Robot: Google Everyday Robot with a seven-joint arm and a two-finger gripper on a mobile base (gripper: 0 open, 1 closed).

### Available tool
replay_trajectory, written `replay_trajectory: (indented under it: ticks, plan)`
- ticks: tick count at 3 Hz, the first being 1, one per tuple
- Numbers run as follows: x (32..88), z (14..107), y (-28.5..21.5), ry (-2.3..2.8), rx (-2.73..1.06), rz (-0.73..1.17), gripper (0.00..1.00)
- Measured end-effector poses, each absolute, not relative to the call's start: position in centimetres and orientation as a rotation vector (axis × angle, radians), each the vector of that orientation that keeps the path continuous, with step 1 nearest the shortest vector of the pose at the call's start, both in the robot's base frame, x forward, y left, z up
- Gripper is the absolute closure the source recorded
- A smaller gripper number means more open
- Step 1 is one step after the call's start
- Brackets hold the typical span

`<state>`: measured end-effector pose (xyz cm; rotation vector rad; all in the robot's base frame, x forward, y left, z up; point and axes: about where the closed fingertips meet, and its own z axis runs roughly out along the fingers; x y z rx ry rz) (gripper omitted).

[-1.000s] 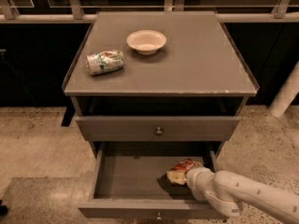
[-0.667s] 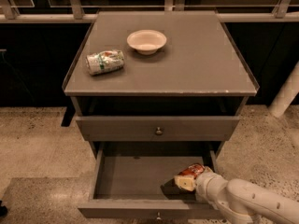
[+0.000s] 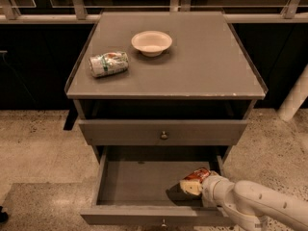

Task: Pick coke can from middle drawer and place on counter

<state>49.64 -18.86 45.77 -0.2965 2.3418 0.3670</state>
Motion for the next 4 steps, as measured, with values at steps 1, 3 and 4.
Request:
replay_trajectory:
  ticks: [1,3,4]
  plan:
    - [48.7,50.1,-19.0,2.31,-0.307,0.408,1.0]
    - [46.4,63.8,-18.9,2.075,-0.401,0.316,1.0]
    - [45.2,70.1,-17.5,1.947,-0.451,0.277,1.0]
